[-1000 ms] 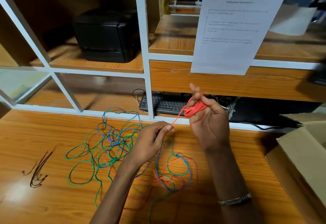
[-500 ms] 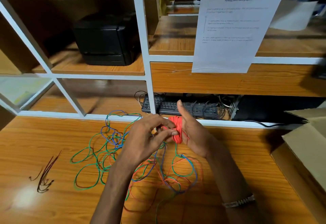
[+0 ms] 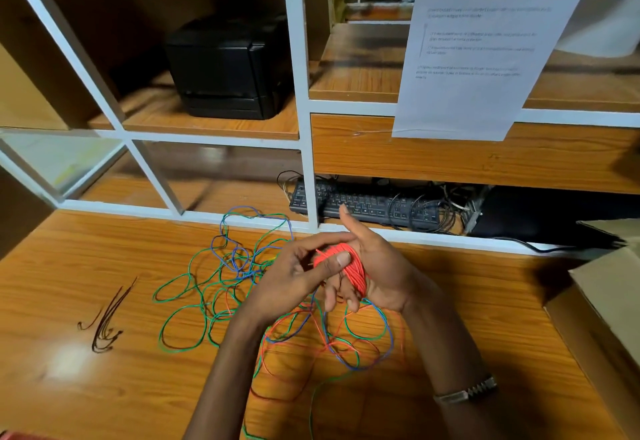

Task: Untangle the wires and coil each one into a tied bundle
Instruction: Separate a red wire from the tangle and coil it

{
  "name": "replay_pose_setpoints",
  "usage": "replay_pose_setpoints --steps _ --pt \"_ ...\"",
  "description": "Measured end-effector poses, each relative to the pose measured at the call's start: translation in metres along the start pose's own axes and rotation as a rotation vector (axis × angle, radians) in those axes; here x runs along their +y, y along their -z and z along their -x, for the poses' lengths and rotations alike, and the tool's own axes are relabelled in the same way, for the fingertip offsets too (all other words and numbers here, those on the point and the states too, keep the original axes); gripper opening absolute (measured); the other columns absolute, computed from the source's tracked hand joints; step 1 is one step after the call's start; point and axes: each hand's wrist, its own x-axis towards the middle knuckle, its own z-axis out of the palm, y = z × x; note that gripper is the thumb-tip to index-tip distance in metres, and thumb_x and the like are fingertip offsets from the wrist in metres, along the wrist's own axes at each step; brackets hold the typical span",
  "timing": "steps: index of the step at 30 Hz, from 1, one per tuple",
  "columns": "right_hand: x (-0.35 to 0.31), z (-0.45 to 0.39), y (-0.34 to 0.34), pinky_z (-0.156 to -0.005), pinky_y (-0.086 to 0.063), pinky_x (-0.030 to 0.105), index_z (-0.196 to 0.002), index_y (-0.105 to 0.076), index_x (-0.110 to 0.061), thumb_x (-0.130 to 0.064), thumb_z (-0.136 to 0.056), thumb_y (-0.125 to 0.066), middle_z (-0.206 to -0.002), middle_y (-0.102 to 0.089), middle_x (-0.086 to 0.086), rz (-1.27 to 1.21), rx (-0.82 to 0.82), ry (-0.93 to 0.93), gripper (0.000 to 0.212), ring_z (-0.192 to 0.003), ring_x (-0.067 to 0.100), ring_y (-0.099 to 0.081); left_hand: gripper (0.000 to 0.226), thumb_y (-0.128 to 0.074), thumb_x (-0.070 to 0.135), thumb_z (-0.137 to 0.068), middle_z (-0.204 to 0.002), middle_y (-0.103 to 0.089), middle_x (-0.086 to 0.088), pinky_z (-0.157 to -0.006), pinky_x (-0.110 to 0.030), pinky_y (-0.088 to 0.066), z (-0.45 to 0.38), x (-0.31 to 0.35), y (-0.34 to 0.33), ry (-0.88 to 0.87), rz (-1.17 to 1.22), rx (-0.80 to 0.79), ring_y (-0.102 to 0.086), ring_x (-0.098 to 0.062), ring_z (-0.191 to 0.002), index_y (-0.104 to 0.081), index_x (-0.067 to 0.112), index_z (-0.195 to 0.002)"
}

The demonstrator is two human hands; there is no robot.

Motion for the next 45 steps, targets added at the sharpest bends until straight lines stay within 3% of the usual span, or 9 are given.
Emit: replay_pose_setpoints --steps 4,12,15,21,27,30,35,39,45 --pt "0.003 -0.004 -0.011 -0.031 -0.031 0.019 -0.074 -0.067 0.004 -0.075 -0.098 -0.024 -0.057 -0.066 0.021 -0.065 0.184 -0.033 0.093 -0.034 0.017 -0.057 0.024 -0.070 0.014 -0.095 -0.094 -0.072 -0.035 -0.075 -0.020 -0.056 0.003 0.002 -0.008 -0.055 -0.024 0.148 -0.067 -0.023 -0.078 -0.074 0.009 -0.118" --pt "0.011 -0.015 -0.037 -0.034 -0.030 0.016 -0.094 -0.074 0.004 -0.060 -0.094 -0.061 -0.053 -0.058 0.018 -0.138 0.521 0.127 0.066 -0.034 0.018 -0.058 0.027 -0.081 0.028 -0.087 -0.096 -0.073 -0.014 -0.081 -0.036 -0.052 0.012 -0.006 -0.001 -0.111 -0.141 0.320 -0.067 -0.018 -0.086 -0.080 0.015 -0.111" --pt "0.014 -0.013 -0.030 -0.038 -0.041 0.022 -0.074 -0.073 0.001 -0.038 -0.083 -0.083 -0.057 -0.060 0.018 -0.202 0.680 0.218 0.041 -0.038 0.021 -0.056 0.021 -0.086 0.018 -0.084 -0.094 -0.075 -0.010 -0.084 -0.045 -0.055 0.021 -0.008 0.001 -0.113 -0.179 0.421 -0.070 -0.028 -0.090 -0.082 0.015 -0.104" --pt "0.017 0.002 -0.017 -0.048 -0.052 0.027 -0.084 -0.077 -0.006 -0.038 -0.095 -0.070 -0.070 -0.067 0.019 -0.099 0.447 0.268 0.035 -0.048 0.019 -0.061 0.018 -0.085 0.021 -0.084 -0.096 -0.079 0.001 -0.085 -0.032 -0.055 0.031 -0.006 -0.018 -0.165 -0.222 0.603 -0.072 -0.019 -0.094 -0.084 0.020 -0.103" --pt "0.030 0.025 -0.010 -0.098 -0.056 0.029 -0.120 -0.073 -0.025 -0.011 -0.093 -0.074 -0.113 -0.078 -0.005 0.322 0.321 0.397 0.031 -0.109 0.012 -0.071 0.014 -0.081 0.022 -0.089 -0.099 -0.079 0.000 -0.075 -0.030 -0.057 0.035 -0.020 -0.030 -0.077 -0.032 0.828 -0.074 -0.018 -0.090 -0.083 0.018 -0.102" --pt "0.036 0.029 -0.007 -0.097 -0.057 0.032 -0.119 -0.073 -0.026 -0.004 -0.093 -0.073 -0.114 -0.078 -0.002 0.277 0.351 0.429 0.034 -0.109 0.013 -0.072 0.018 -0.077 0.019 -0.093 -0.102 -0.080 -0.005 -0.068 -0.022 -0.052 0.036 -0.020 -0.039 -0.017 0.034 0.769 -0.071 -0.013 -0.083 -0.081 0.013 -0.109" --pt "0.049 0.032 0.012 -0.096 -0.056 0.060 -0.113 -0.079 -0.018 -0.015 -0.089 -0.079 -0.106 -0.079 0.011 0.208 0.423 0.414 0.024 -0.098 0.029 -0.076 0.034 -0.059 0.005 -0.103 -0.126 -0.074 -0.013 -0.087 -0.023 -0.057 0.046 -0.022 -0.044 0.079 0.161 0.440 -0.070 -0.012 -0.107 -0.065 0.003 -0.136" --pt "0.055 0.031 0.019 -0.084 -0.053 0.074 -0.112 -0.079 -0.014 -0.013 -0.089 -0.079 -0.097 -0.077 0.021 0.127 0.400 0.348 0.023 -0.089 0.045 -0.074 0.033 -0.057 0.008 -0.105 -0.126 -0.074 -0.015 -0.098 -0.034 -0.057 0.054 -0.033 -0.042 0.052 0.096 0.384 -0.069 -0.019 -0.112 -0.065 0.008 -0.137" --pt "0.061 0.003 -0.007 -0.075 -0.056 0.029 -0.110 -0.078 -0.005 -0.005 -0.086 -0.080 -0.081 -0.078 0.008 0.179 0.446 0.345 0.024 -0.071 0.012 -0.070 0.027 -0.065 0.017 -0.100 -0.105 -0.078 0.002 -0.084 -0.030 -0.053 0.061 -0.055 -0.024 0.049 0.089 0.552 -0.069 -0.010 -0.096 -0.074 0.012 -0.124"
